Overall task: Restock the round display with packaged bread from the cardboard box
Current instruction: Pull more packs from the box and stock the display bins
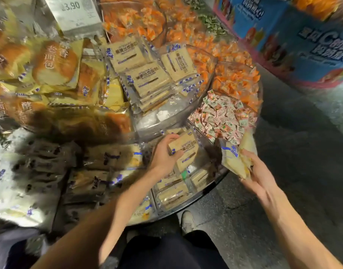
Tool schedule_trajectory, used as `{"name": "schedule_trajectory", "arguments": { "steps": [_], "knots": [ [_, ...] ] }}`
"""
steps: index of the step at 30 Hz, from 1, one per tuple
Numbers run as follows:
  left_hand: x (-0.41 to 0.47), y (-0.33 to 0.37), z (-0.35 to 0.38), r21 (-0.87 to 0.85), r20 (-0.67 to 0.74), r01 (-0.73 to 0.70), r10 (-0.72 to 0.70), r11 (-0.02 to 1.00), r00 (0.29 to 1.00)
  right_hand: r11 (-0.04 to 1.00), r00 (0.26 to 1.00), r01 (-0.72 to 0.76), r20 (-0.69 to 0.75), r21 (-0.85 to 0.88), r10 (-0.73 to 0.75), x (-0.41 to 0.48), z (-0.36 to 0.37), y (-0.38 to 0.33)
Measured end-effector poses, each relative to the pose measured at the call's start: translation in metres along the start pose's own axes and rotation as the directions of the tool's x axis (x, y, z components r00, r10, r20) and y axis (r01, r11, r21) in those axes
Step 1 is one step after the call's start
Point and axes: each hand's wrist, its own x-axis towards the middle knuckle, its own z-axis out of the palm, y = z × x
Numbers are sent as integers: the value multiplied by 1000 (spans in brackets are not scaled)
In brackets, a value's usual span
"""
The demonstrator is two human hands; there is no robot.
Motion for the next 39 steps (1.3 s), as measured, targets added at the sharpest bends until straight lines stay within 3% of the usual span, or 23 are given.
{"name": "schedule_trajectory", "arguments": {
  "steps": [4, 8, 12, 17, 19, 20, 22, 24, 26, 30, 34, 39],
  "knots": [
    [13, -3, 46, 255, 40, -60, 51, 965, 998, 993, 999, -30, 28, -116, 33, 17, -6, -23],
    [11, -24, 72, 650, 80, -202, 198, 732, 977, 969, 997, -29, 68, -245, 47, 30, -14, -39],
    [7, -24, 79, 672, 85, -124, 89, 730, 992, 953, 993, -20, 108, -302, 55, 38, -20, -51],
    [2, 3, 79, 469, 65, 61, -104, 881, 992, 951, 979, -26, 184, -308, 86, 42, -15, -57],
    [-6, 19, 77, 297, -36, 167, -164, 940, 986, 945, 974, -33, 201, -327, 104, 43, -11, -57],
    [-9, 31, 76, 90, -27, 257, -256, 962, 966, 941, 973, -31, 206, -338, 106, 43, -9, -57],
    [-5, 50, 70, -202, 55, 313, -308, 928, 950, 925, 965, -15, 238, -379, 113, 44, -1, -56],
    [-2, 63, 61, -318, 225, 364, -304, 875, 926, 896, 948, 18, 293, -444, 126, 42, 16, -56],
    [-6, 71, 50, -313, 253, 352, -280, 882, 926, 854, 927, 77, 352, -515, 128, 41, 40, -57],
    [-20, 66, 23, -406, 82, 237, -223, 883, 971, 843, 867, 79, 454, -532, 206, 41, 81, -56],
    [-51, 48, -14, -461, -59, 205, -261, 863, 964, 781, 835, 77, 468, -620, 289, 44, 100, -33],
    [-93, 19, -55, -450, -92, 268, -343, 852, 935, 739, 801, -6, 439, -674, 407, 44, 115, 16]
  ]
}}
